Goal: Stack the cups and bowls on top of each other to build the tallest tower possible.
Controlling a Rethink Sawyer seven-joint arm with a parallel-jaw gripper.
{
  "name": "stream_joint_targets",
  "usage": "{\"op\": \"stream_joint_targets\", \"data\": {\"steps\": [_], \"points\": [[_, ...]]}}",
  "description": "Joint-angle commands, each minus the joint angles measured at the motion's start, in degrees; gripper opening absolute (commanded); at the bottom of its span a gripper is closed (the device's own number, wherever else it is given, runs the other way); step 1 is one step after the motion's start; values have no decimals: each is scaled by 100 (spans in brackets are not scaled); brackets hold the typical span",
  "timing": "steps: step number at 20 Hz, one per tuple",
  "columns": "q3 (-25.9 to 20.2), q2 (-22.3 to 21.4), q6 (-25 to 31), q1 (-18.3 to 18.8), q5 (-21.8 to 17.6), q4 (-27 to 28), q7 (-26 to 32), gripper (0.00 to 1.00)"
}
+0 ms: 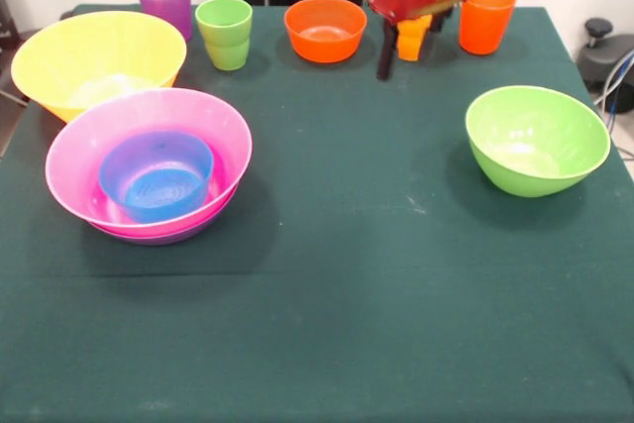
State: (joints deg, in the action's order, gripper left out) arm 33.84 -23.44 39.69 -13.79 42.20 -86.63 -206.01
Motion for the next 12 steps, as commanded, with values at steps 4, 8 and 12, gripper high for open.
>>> {"op": "stream_joint_targets", "data": {"steps": [4,8,12], "points": [[-787,-105,95,-143,-213,-428,-156,100],[-806,2,58,-213,-105,-291,-413,100],[-768,194,97,-295,-20,-65,-709,100]]}}
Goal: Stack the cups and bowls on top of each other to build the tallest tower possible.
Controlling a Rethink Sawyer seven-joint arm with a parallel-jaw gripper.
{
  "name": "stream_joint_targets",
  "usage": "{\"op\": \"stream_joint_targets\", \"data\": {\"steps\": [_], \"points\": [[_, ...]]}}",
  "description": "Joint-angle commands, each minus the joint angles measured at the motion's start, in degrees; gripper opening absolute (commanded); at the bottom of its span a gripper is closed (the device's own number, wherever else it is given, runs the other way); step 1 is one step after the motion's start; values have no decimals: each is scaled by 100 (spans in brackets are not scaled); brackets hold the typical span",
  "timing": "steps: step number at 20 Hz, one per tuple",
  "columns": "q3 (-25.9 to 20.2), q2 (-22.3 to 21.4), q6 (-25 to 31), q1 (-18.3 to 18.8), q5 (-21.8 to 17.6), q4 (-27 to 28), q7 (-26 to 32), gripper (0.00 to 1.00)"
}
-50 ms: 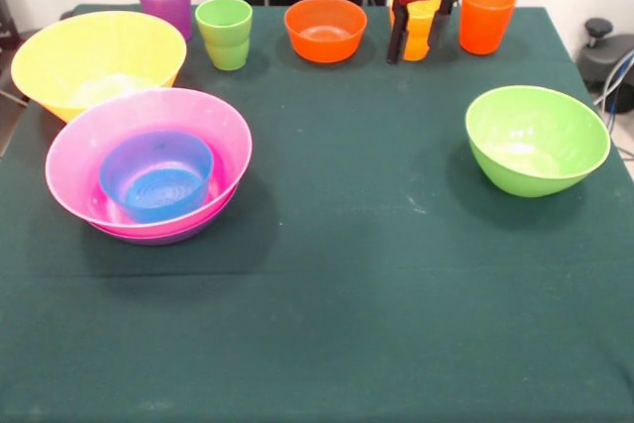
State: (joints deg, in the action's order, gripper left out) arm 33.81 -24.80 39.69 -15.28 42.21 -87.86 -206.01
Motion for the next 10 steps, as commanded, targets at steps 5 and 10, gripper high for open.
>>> {"op": "stream_joint_targets", "data": {"steps": [5,10], "points": [[-736,499,68,-206,6,213,-816,100],[-748,777,14,-232,47,464,-912,100]]}}
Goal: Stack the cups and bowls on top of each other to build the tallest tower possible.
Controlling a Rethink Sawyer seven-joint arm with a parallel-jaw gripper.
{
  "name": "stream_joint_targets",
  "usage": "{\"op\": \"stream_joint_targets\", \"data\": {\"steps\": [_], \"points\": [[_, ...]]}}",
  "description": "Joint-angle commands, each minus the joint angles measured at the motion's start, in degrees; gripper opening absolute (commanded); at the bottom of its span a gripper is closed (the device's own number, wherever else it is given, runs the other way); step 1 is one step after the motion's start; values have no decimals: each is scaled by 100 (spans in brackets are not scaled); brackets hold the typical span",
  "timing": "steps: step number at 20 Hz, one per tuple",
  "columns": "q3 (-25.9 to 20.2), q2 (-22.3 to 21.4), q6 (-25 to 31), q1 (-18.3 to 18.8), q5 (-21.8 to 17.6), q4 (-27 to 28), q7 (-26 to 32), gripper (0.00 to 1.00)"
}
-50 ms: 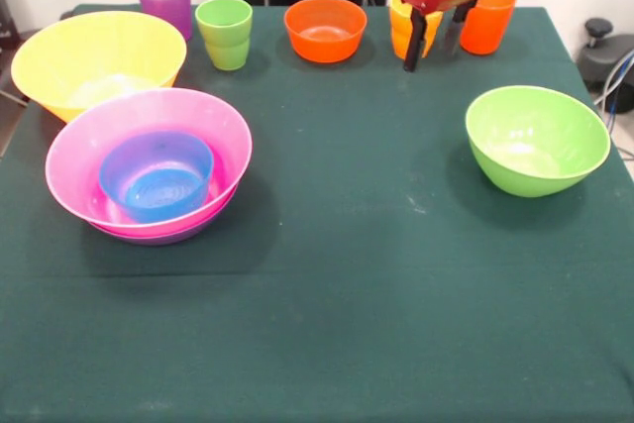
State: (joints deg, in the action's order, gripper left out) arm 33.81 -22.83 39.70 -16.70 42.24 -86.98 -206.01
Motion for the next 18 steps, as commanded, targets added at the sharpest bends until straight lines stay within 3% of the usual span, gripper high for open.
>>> {"op": "stream_joint_targets", "data": {"steps": [1,18], "points": [[-748,571,-4,-89,53,346,-897,100],[-484,1029,501,-113,84,1347,-1238,100]]}}
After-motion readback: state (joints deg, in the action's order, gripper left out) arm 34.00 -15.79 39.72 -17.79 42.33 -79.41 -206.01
